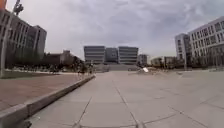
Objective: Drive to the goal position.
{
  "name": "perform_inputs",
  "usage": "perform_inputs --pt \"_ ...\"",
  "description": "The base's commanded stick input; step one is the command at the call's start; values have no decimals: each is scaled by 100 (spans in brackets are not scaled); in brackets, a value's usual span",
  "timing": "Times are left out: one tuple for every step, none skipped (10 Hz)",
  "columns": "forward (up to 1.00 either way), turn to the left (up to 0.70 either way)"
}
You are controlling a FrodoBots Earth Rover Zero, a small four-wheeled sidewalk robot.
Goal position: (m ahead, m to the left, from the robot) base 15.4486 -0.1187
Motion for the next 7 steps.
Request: perform_inputs --pt "45 0" --pt "45 0" --pt "45 0" --pt "45 0" --pt "45 0" --pt "45 0" --pt "45 0"
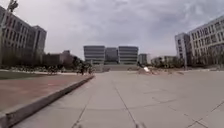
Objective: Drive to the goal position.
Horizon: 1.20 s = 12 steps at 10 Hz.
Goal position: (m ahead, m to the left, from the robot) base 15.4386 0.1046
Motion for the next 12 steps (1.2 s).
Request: perform_inputs --pt "45 0" --pt "45 0" --pt "45 0" --pt "45 0" --pt "45 0" --pt "45 0" --pt "45 0" --pt "45 0" --pt "45 0" --pt "45 0" --pt "45 0" --pt "45 0"
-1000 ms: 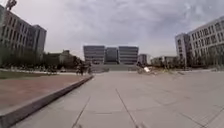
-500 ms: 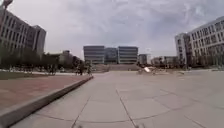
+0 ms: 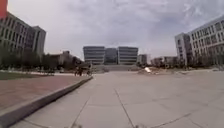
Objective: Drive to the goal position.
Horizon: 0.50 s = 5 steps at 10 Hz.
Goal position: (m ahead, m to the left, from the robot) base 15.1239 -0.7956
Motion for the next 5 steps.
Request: perform_inputs --pt "45 0" --pt "45 0" --pt "45 0" --pt "45 0" --pt "45 0"
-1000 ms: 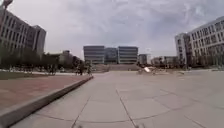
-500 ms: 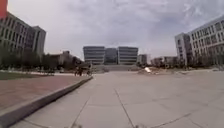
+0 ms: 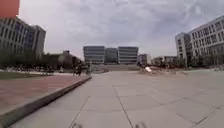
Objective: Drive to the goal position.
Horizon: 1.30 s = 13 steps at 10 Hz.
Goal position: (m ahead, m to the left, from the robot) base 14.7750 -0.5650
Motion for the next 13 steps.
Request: perform_inputs --pt "45 0" --pt "45 0" --pt "45 0" --pt "45 0" --pt "45 0" --pt "45 0" --pt "45 0" --pt "45 0" --pt "45 0" --pt "45 0" --pt "45 0" --pt "45 0" --pt "45 0"
